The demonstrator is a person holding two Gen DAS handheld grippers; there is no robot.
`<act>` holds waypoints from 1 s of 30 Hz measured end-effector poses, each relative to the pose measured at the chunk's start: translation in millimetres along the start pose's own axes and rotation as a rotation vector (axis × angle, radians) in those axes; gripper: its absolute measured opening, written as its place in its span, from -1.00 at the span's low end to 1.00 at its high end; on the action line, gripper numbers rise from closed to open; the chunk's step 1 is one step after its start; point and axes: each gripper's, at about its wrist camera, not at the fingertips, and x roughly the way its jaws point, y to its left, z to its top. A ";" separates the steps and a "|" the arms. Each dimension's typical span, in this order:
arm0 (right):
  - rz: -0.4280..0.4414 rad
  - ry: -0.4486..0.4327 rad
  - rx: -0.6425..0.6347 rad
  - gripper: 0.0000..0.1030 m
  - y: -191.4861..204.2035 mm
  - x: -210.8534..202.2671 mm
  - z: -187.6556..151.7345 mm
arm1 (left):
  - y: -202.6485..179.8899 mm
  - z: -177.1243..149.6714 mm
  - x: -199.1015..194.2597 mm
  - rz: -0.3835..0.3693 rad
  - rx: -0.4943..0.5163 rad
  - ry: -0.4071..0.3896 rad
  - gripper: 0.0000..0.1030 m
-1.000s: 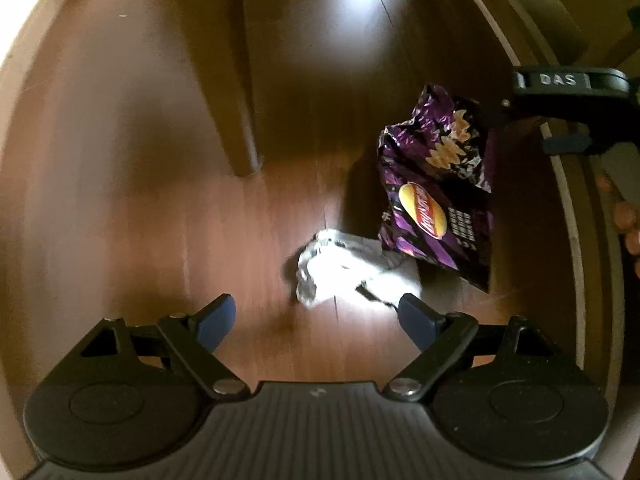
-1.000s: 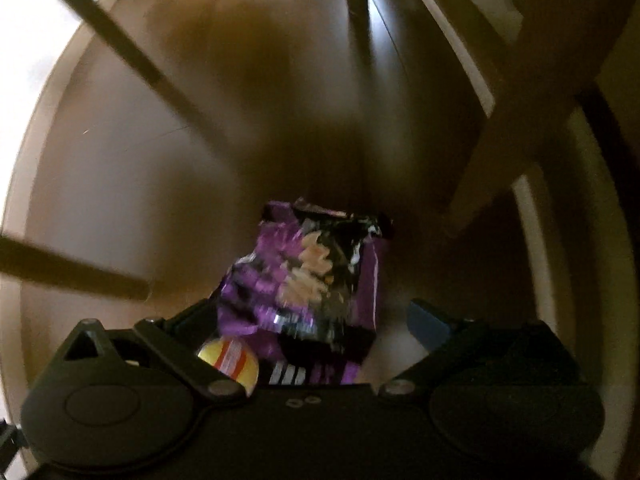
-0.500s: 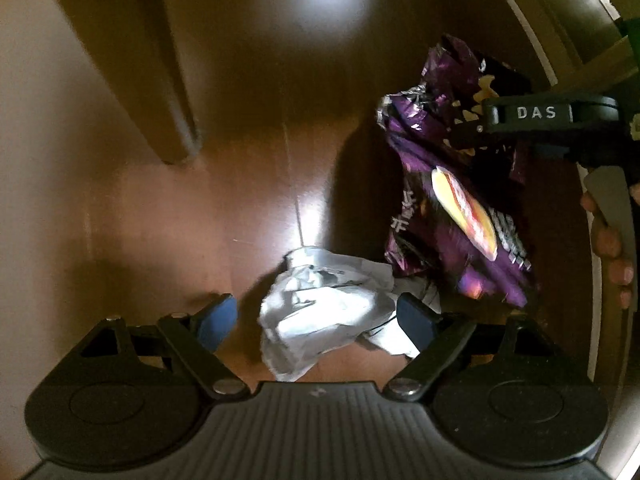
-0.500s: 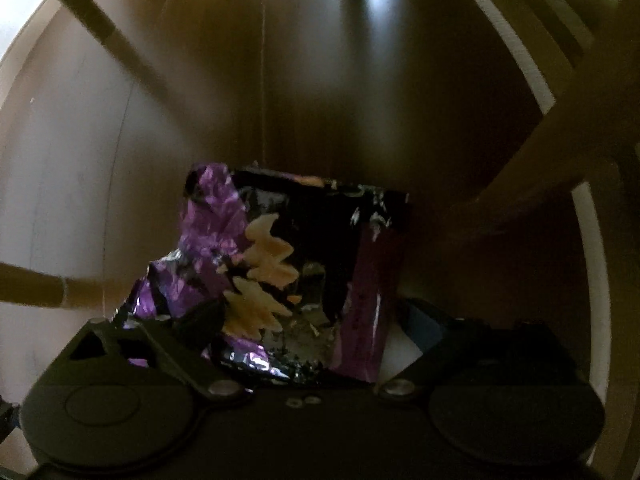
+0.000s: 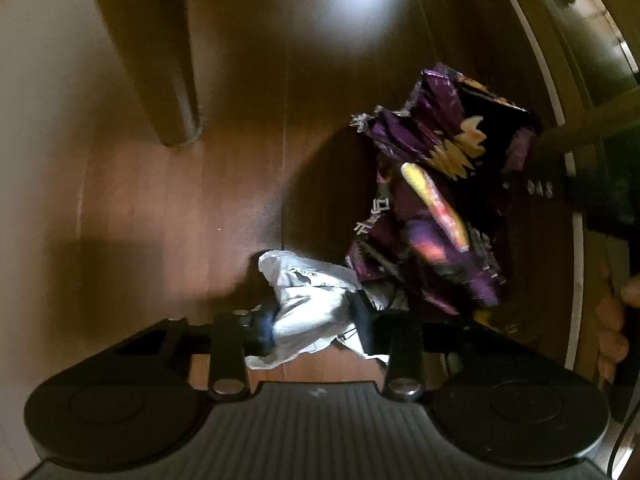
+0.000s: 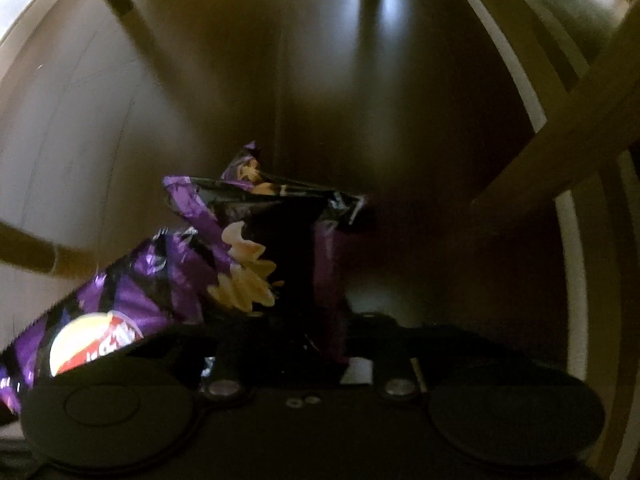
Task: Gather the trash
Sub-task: 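Grasp the white tissue with left while right grasps the purple chip bag, then lift the white tissue with left while right carries the purple chip bag to the wastebasket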
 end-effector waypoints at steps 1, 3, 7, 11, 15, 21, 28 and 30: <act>-0.012 -0.016 -0.032 -0.85 1.5 -4.5 -2.8 | 0.6 -1.6 -4.0 0.005 -0.013 -0.003 -0.44; -0.034 -0.036 -0.089 -0.92 8.5 -18.7 -8.4 | 2.1 -7.3 -13.1 0.020 -0.033 -0.005 -0.47; -0.013 -0.069 -0.081 -0.96 8.3 -59.3 -16.9 | 10.1 -21.2 -39.2 0.036 -0.058 -0.009 -0.51; 0.006 -0.088 -0.034 -0.96 -1.9 -102.9 -31.2 | 16.2 -27.0 -70.0 0.041 -0.110 -0.005 -0.51; 0.013 -0.093 -0.023 -0.96 -5.3 -151.6 -41.0 | 20.3 -39.7 -124.7 0.049 -0.146 -0.015 -0.51; 0.043 -0.080 0.007 -0.96 -8.0 -245.4 -57.2 | 16.0 -59.6 -230.7 0.051 -0.193 -0.026 -0.51; 0.093 -0.110 0.001 -0.96 -14.0 -397.6 -59.9 | -2.7 -70.1 -387.1 0.070 -0.163 -0.097 -0.51; 0.100 -0.131 -0.003 -0.96 -14.6 -441.1 -57.6 | -9.9 -68.4 -429.2 0.069 -0.140 -0.129 -0.51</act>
